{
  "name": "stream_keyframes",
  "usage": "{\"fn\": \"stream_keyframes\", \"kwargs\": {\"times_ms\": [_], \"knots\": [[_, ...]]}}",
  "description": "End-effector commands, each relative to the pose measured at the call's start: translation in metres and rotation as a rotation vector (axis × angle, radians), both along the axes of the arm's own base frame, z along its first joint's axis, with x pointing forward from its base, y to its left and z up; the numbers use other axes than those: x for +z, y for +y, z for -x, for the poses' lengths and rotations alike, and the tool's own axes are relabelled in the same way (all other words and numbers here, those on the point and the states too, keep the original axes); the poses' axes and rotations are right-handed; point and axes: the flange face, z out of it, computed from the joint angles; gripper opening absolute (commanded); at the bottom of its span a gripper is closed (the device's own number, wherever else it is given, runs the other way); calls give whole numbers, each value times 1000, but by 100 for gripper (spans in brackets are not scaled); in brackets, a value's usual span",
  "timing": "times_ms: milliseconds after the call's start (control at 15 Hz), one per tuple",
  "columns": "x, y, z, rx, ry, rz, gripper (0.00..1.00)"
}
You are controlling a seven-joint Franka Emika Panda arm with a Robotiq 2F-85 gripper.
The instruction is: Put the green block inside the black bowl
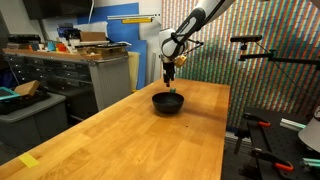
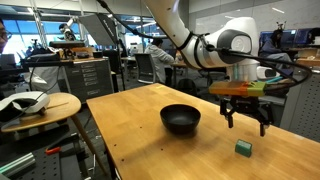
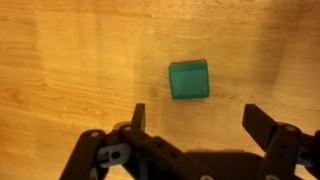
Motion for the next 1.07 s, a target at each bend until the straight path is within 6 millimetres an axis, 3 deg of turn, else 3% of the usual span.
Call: {"fn": "stream_keyframes", "kwargs": {"times_ms": [0,800,1000], "knots": [[-9,-16,-12,8,-24,-28,100],[-43,-27,-11,-27,-1,-96,100],[-48,-31,-5,-42,13,-106,88]]}}
